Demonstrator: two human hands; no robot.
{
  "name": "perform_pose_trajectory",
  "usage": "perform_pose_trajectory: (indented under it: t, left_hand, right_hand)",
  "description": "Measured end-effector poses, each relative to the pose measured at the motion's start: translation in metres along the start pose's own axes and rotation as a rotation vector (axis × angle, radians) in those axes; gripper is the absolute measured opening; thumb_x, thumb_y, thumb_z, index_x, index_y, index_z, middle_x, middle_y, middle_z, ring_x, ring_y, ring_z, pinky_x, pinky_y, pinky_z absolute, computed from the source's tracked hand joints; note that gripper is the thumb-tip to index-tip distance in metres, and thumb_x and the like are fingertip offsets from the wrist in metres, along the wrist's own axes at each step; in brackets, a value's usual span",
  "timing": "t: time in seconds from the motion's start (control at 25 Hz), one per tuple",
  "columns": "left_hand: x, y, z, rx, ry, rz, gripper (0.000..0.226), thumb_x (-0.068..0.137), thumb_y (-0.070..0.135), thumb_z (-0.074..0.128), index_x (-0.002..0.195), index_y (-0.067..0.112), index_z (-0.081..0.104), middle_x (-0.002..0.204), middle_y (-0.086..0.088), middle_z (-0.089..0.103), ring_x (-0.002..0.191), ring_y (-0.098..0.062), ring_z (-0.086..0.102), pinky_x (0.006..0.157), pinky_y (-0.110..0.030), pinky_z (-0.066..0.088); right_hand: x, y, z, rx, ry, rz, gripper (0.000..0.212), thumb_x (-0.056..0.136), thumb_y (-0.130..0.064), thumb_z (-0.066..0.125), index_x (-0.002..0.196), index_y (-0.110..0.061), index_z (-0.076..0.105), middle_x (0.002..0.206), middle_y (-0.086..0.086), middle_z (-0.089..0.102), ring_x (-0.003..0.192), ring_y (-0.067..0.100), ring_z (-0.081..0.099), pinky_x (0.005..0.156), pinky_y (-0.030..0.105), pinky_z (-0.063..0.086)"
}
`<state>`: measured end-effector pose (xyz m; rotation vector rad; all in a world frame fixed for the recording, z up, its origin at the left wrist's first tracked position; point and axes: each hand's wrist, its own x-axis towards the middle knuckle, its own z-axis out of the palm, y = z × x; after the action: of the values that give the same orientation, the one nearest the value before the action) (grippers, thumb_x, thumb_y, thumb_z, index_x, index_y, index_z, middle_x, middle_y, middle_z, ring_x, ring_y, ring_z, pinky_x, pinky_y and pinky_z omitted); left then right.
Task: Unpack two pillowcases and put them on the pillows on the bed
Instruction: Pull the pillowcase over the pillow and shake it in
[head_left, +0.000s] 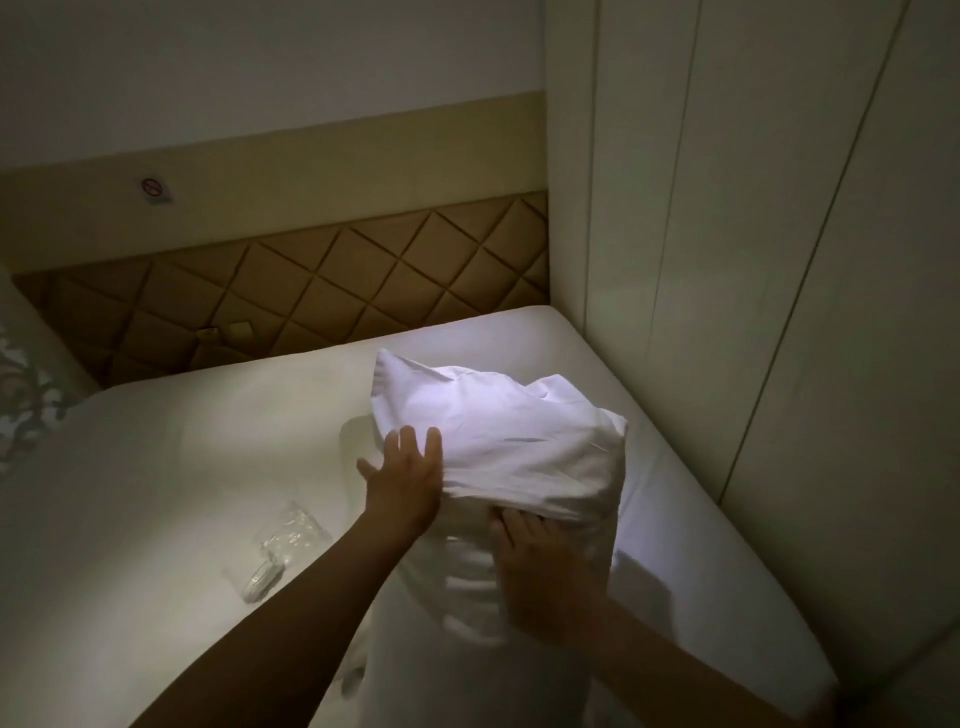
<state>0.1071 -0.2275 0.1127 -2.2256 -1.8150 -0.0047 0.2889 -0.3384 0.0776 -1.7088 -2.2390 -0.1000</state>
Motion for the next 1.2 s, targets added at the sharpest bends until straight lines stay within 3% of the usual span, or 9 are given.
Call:
perform_pose_trajectory:
  t: [0.12,0.28,0.4,0.64,0.72,0.8,0.92,1.04,1.2]
  left_hand:
    - [-0.009,-0.007,0.008,-0.049,-0.003,0.078,0.064,0.074,0.009,0.069,0.133,0.01,0.044,0.129,-0.023,0.046,0.121,-0.043,0.048,0.078,-0.055,0.054]
    - [-0.024,-0.018,0.023,-0.19,0.053,0.202,0.052,0.071,-0.002,0.068,0.121,0.007,0.054,0.114,-0.017,0.055,0.1,-0.035,0.06,0.064,-0.034,0.057]
    - [-0.029,-0.028,0.016,-0.257,0.095,0.248,0.047,0.076,0.005,0.068,0.119,0.014,0.05,0.112,-0.007,0.052,0.095,-0.025,0.056,0.066,-0.027,0.054]
    - [-0.053,-0.039,0.001,-0.202,0.141,0.357,0.05,0.065,0.003,0.071,0.11,0.013,0.051,0.109,-0.012,0.055,0.094,-0.029,0.058,0.053,-0.033,0.054]
    - [-0.055,-0.055,0.021,-0.101,0.116,0.251,0.059,0.055,0.003,0.072,0.108,0.011,0.048,0.105,-0.018,0.056,0.093,-0.038,0.06,0.043,-0.036,0.05]
    - [-0.061,-0.063,0.04,-0.013,0.026,0.115,0.061,0.046,0.004,0.073,0.103,0.01,0.051,0.099,-0.018,0.054,0.088,-0.039,0.057,0.042,-0.034,0.045]
    - [-0.07,-0.059,0.052,0.022,-0.062,0.147,0.047,0.038,0.004,0.074,0.081,0.011,0.057,0.081,-0.012,0.051,0.065,-0.03,0.051,0.041,-0.027,0.033]
    - [-0.069,-0.062,0.045,0.038,-0.031,0.217,0.038,0.039,0.006,0.074,0.071,0.013,0.056,0.071,-0.008,0.048,0.056,-0.026,0.048,0.044,-0.026,0.025]
    - [-0.051,-0.062,0.025,0.073,0.041,0.234,0.035,0.044,0.011,0.078,0.075,0.013,0.061,0.071,-0.008,0.051,0.055,-0.026,0.051,0.043,-0.026,0.035]
  right_hand:
    - [0.005,0.027,-0.002,-0.062,0.077,0.11,0.024,0.084,-0.028,0.06,0.097,-0.009,0.06,0.08,0.013,0.064,0.064,0.027,0.062,0.056,0.034,0.056]
    - [0.037,0.061,-0.012,-0.223,0.056,0.172,0.057,0.061,-0.052,0.08,0.097,-0.008,0.068,0.077,0.012,0.067,0.056,0.026,0.062,0.053,0.03,0.052]
    - [0.047,0.05,0.001,-0.241,0.013,0.048,0.054,0.06,-0.058,0.08,0.088,-0.013,0.069,0.071,0.007,0.067,0.052,0.022,0.061,0.05,0.028,0.05]
    - [0.054,0.027,0.014,-0.232,-0.07,-0.08,0.027,0.062,-0.022,0.091,0.071,-0.014,0.067,0.06,0.004,0.065,0.041,0.019,0.06,0.041,0.025,0.048]
    - [0.041,0.011,0.01,-0.219,-0.178,-0.123,0.016,0.077,-0.023,0.082,0.08,-0.013,0.07,0.069,0.003,0.068,0.053,0.018,0.066,0.052,0.028,0.053]
    - [0.026,-0.006,0.016,-0.292,-0.396,-0.22,0.014,0.094,-0.018,0.06,0.101,-0.008,0.067,0.092,0.011,0.069,0.081,0.027,0.07,0.074,0.038,0.054]
    - [0.014,-0.019,0.022,-0.317,-0.643,-0.294,0.023,0.096,-0.02,0.05,0.109,-0.007,0.063,0.107,0.014,0.066,0.097,0.031,0.065,0.084,0.043,0.052]
    - [0.023,-0.006,0.013,-0.211,-0.607,-0.229,0.03,0.096,-0.032,0.048,0.111,-0.011,0.063,0.107,0.011,0.065,0.097,0.028,0.065,0.083,0.041,0.053]
    - [0.047,0.014,-0.003,-0.167,-0.42,-0.133,0.032,0.098,-0.039,0.047,0.116,-0.016,0.061,0.104,0.005,0.066,0.094,0.022,0.066,0.083,0.035,0.051]
